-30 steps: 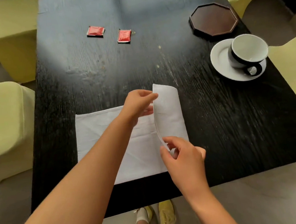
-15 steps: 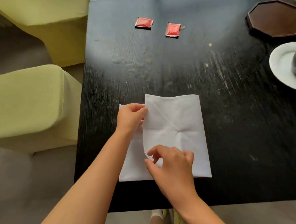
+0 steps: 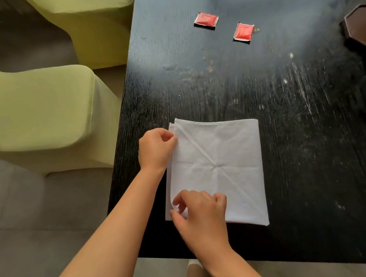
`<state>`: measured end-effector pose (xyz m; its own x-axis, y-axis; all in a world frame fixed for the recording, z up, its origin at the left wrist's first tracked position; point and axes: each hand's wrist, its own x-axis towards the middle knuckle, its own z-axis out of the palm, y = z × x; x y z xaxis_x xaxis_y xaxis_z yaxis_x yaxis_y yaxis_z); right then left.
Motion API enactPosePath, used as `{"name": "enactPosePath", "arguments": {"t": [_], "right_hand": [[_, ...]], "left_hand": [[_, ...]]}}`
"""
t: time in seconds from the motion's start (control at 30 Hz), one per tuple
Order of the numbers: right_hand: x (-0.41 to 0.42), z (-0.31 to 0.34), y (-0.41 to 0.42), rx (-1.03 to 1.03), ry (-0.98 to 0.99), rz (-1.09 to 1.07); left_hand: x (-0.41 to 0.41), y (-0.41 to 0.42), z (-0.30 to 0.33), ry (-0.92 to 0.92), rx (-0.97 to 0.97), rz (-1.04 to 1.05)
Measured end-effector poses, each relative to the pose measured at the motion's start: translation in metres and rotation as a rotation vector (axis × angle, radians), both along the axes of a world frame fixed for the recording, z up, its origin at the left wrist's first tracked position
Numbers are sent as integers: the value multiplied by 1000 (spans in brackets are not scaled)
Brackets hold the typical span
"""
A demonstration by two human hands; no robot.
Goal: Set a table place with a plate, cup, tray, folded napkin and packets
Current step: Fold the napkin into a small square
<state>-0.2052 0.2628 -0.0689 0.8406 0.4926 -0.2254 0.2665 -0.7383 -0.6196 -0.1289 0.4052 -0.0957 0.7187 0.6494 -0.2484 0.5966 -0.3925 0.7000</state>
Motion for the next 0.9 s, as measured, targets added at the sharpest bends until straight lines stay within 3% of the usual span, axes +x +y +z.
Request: {"name": "enactPosePath", "arguments": {"t": [0.6, 0.9], "right_hand": [[-9, -31, 9, -120, -160, 81], [2, -34, -7, 80, -239, 158]], "left_hand": [[-7, -5, -6, 26, 268, -2], [-12, -8, -11, -48, 325, 14]]}}
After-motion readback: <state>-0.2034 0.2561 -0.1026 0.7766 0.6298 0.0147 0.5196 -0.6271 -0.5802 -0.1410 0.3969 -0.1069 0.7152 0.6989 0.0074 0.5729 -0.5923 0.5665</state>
